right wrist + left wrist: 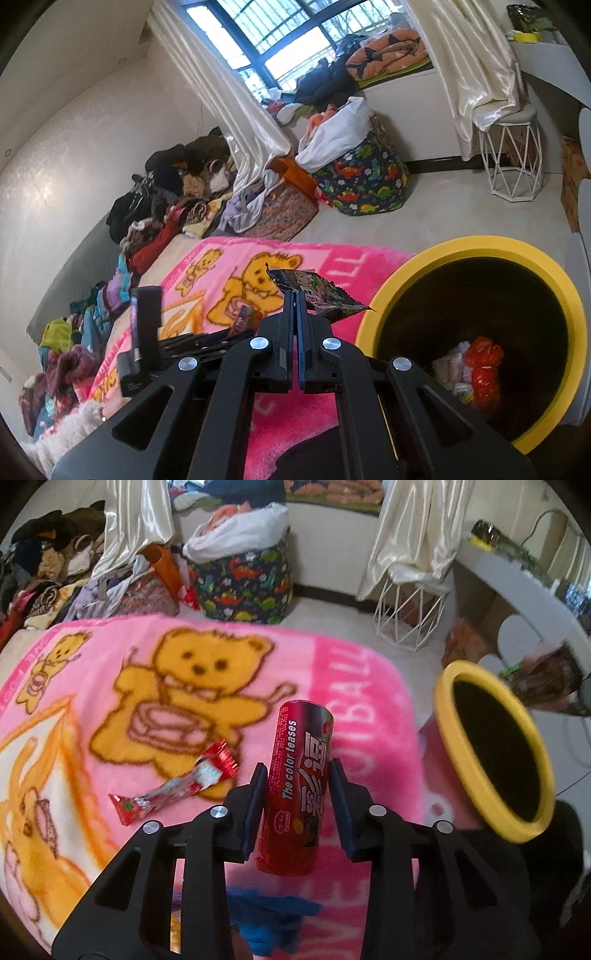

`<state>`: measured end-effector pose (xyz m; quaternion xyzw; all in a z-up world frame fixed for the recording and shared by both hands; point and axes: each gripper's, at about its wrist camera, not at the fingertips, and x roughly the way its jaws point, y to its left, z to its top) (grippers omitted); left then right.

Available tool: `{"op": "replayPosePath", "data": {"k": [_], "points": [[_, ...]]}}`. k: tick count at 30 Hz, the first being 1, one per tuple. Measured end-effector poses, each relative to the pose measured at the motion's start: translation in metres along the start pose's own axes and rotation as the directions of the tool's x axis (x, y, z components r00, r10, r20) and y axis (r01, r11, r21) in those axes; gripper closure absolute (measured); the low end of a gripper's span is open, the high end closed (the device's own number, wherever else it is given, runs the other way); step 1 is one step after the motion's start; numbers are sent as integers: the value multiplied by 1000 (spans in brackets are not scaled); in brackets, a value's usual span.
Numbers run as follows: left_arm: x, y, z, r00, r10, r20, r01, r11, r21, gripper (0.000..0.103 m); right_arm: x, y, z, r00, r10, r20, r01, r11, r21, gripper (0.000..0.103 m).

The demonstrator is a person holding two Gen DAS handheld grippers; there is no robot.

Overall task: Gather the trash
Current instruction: 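Carry the red candy tube and dark wrapper over the yellow-rimmed bin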

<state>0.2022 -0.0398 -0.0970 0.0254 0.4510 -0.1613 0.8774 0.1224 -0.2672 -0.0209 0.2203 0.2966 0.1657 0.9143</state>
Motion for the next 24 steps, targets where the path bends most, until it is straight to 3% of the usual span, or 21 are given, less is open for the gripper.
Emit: {"op": "replayPosePath", "data": {"k": [9, 24], "points": [[-28, -47, 13, 988, -106, 115, 105, 994, 10, 76, -23, -29, 8, 998, -39, 54, 36, 998, 54, 101], [-46, -127, 19, 963, -233, 135, 214, 967, 138, 76, -62, -86, 14, 988, -94, 120, 72, 982, 175, 101]]}}
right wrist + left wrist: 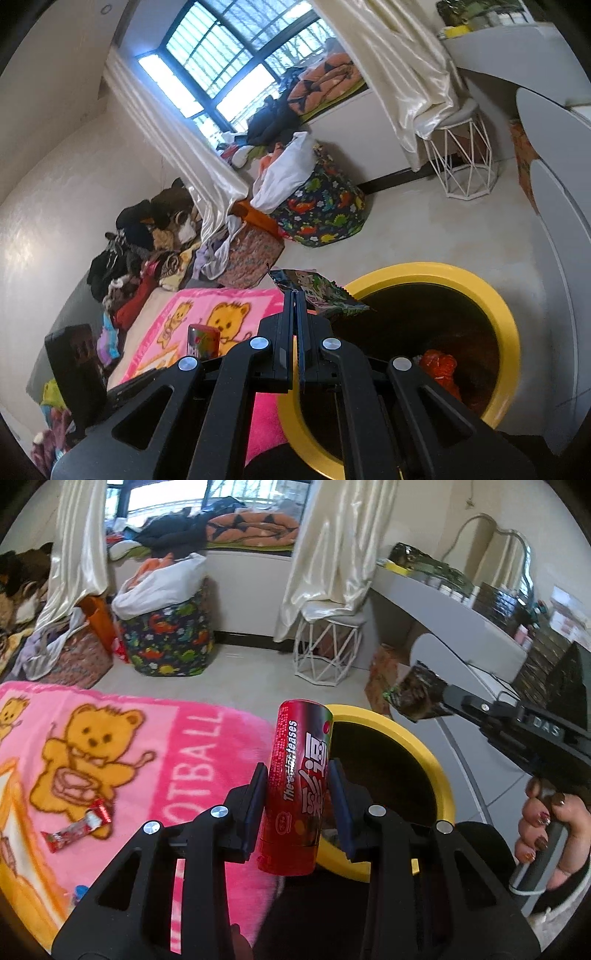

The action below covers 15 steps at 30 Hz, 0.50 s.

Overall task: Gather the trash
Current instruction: 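Carry the red candy tube and dark wrapper over the yellow-rimmed bin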

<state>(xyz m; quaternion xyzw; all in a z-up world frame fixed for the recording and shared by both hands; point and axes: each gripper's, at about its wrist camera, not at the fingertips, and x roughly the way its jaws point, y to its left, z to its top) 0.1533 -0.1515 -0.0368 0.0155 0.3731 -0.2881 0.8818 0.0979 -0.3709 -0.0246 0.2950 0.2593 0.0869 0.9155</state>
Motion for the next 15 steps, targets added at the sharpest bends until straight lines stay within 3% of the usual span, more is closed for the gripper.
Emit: {"op": "replayPosePath", "data": {"k": [15], "points": [[23, -41, -9, 996, -76, -55, 80, 994, 76, 76, -6, -36, 4, 1000, -12, -13, 13, 994, 108, 101]]}}
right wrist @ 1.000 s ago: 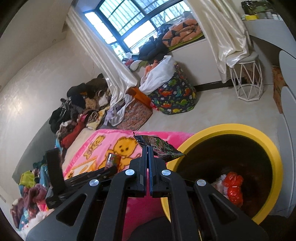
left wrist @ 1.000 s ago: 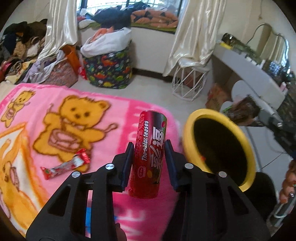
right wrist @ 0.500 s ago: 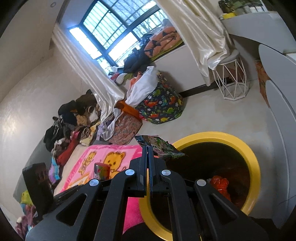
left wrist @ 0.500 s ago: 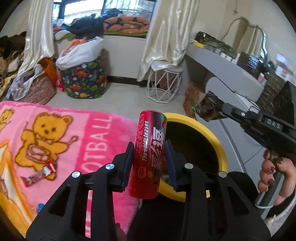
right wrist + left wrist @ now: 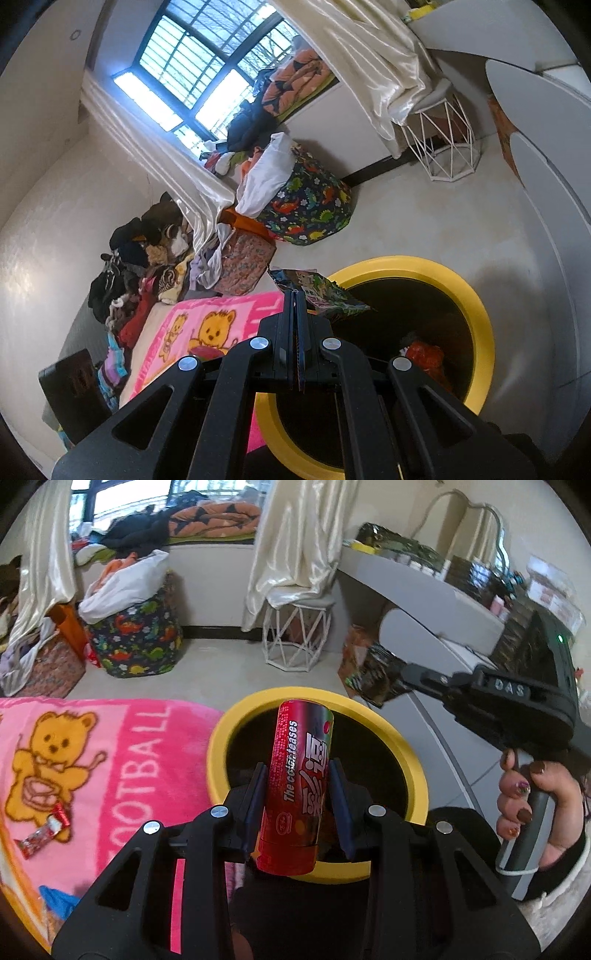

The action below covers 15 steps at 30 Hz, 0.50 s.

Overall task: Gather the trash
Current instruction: 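Open both grippers to drop the candy tube and wrapper into the bin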

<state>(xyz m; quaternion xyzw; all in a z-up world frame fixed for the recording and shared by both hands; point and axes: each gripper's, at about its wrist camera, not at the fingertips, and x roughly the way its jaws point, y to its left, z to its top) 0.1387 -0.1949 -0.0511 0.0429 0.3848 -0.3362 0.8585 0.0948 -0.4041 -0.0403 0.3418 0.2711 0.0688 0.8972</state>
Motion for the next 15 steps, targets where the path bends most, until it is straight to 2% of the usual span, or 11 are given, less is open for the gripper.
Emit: {"op": "replayPosePath", "data": {"k": [6, 8, 9, 10, 11, 12, 13, 15], "points": [[21, -10, -3, 999, -27, -45, 28, 999, 23, 76, 5, -11, 0, 1000, 10, -21, -9, 999, 46, 101], [32, -10, -4, 995, -52, -86, 53, 999, 11, 75, 7, -13, 0, 1000, 13, -23, -12, 998, 59, 100], [37, -8, -5, 995, -45, -93, 45, 999, -8, 75, 7, -15, 1, 1000, 10, -22, -9, 998, 66, 94], [39, -7, -7, 995, -34, -90, 32, 999, -18, 65, 8, -17, 2, 1000, 8, -23, -6, 998, 65, 86], [41, -5, -8, 995, -30, -92, 28, 999, -29, 51, 9, -19, 2, 1000, -2, -28, 4, 998, 65, 68], [42, -3, -8, 995, -31, -91, 28, 999, -39, 44, 9, -20, 1, 999, -19, -26, 21, 997, 70, 63], [41, -2, -8, 996, -33, -86, 29, 998, -54, 31, 10, -23, 1, 999, -24, -26, 26, 997, 71, 63], [37, -1, -8, 997, -40, -69, 36, 997, -62, 25, 11, -25, 1, 999, -40, -31, 42, 996, 73, 62]]}}
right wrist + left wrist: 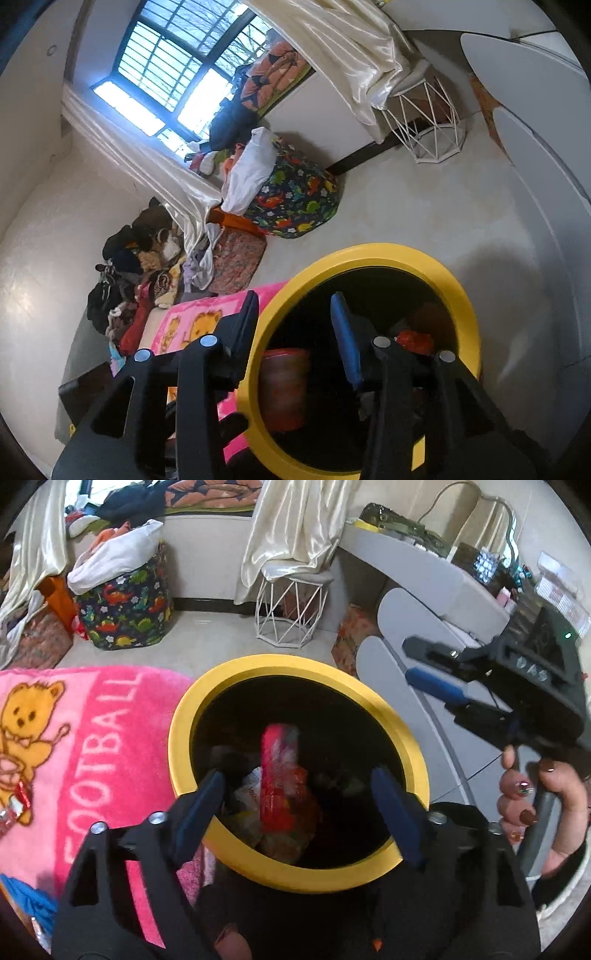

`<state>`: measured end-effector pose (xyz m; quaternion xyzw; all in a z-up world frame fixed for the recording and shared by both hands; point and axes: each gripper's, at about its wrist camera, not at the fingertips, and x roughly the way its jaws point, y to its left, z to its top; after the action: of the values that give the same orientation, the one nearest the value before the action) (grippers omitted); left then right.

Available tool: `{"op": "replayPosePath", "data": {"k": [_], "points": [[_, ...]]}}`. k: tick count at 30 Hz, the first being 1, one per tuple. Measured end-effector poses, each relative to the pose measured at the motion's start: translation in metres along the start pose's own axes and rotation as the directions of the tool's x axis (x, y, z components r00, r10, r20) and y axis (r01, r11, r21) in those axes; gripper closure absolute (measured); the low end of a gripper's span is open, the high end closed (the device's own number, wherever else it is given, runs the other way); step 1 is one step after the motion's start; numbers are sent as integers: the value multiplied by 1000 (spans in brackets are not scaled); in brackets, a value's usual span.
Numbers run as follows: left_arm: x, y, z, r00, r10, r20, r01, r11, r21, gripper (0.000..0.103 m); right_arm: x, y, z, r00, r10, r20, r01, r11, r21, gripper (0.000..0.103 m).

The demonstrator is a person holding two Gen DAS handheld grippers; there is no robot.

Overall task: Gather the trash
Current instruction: 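Open both grippers to drop the candy tube and wrapper into the bin, then move both open grippers back over the trash on the blanket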

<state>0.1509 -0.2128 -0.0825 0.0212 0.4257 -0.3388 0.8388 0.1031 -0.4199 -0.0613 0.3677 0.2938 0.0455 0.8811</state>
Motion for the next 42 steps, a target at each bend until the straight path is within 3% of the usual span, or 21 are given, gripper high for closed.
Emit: {"op": "replayPosePath", "data": {"k": [1, 2, 9, 17, 23, 42], "points": [[-3, -1, 0, 1000, 6, 13, -6, 1000, -2, 14, 0, -1, 0, 1000, -7, 0, 7, 1000, -1, 61], [-7, 0, 0, 999, 15, 36, -15, 1000, -7, 11, 0, -1, 0, 1000, -15, 1, 15, 1000, -4, 57], [-26, 6, 2, 991, 62, 117, -56, 997, -56, 11, -6, 11, -4, 994, -94, 50, 98, 993, -72, 37], [-46, 16, -1, 980, 115, 164, -104, 992, -73, 11, -8, 31, -9, 984, -145, 103, 161, 972, -173, 24], [-63, 30, -6, 969, 152, 195, -133, 985, -107, 11, -7, 47, -16, 982, -146, 121, 171, 958, -229, 19], [-114, 71, -22, 928, 251, 276, -202, 960, -196, 11, 4, 101, -40, 991, -87, 103, 120, 916, -383, 18]]}}
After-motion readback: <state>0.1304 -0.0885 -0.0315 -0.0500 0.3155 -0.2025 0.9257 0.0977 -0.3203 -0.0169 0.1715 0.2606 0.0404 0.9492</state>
